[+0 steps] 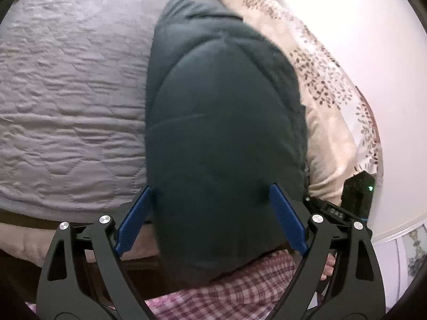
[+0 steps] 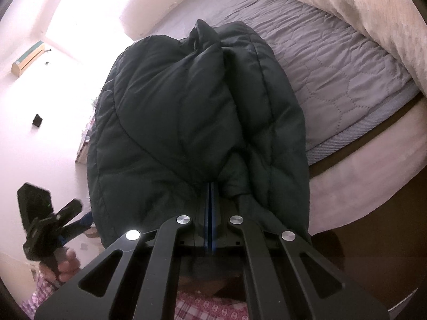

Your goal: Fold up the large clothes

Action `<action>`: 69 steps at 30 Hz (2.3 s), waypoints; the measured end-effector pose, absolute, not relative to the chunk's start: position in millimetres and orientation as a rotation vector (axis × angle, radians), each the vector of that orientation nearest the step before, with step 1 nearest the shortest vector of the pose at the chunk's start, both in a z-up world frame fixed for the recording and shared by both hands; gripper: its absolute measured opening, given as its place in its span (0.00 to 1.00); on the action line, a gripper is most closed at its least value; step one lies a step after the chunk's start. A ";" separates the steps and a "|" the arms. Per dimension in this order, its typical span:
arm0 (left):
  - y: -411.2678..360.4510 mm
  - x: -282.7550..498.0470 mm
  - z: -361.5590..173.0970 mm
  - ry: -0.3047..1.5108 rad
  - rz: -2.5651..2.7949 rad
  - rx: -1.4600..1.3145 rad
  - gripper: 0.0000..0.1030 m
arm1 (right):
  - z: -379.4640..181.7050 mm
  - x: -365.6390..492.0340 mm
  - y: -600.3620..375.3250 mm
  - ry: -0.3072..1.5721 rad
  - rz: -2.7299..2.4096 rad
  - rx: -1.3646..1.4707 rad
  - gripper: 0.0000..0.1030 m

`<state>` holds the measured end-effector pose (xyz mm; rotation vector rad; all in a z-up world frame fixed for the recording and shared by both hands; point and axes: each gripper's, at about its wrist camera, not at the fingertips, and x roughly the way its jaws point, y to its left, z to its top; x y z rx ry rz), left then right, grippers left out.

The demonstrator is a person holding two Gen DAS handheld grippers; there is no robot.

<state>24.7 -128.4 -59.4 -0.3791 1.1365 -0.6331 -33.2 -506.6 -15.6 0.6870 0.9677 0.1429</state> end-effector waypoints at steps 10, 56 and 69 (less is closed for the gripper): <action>-141.0 24.1 -70.5 1.130 -0.589 -0.295 0.96 | -13.8 -39.1 -517.1 0.973 0.190 0.703 0.03; -98.8 55.2 -45.2 0.954 -0.607 -0.205 0.72 | -23.1 24.1 -503.6 0.950 0.408 0.769 0.42; 14.3 96.7 -49.0 0.907 -0.415 -0.284 0.71 | -22.8 116.7 -374.9 1.032 0.511 0.566 0.42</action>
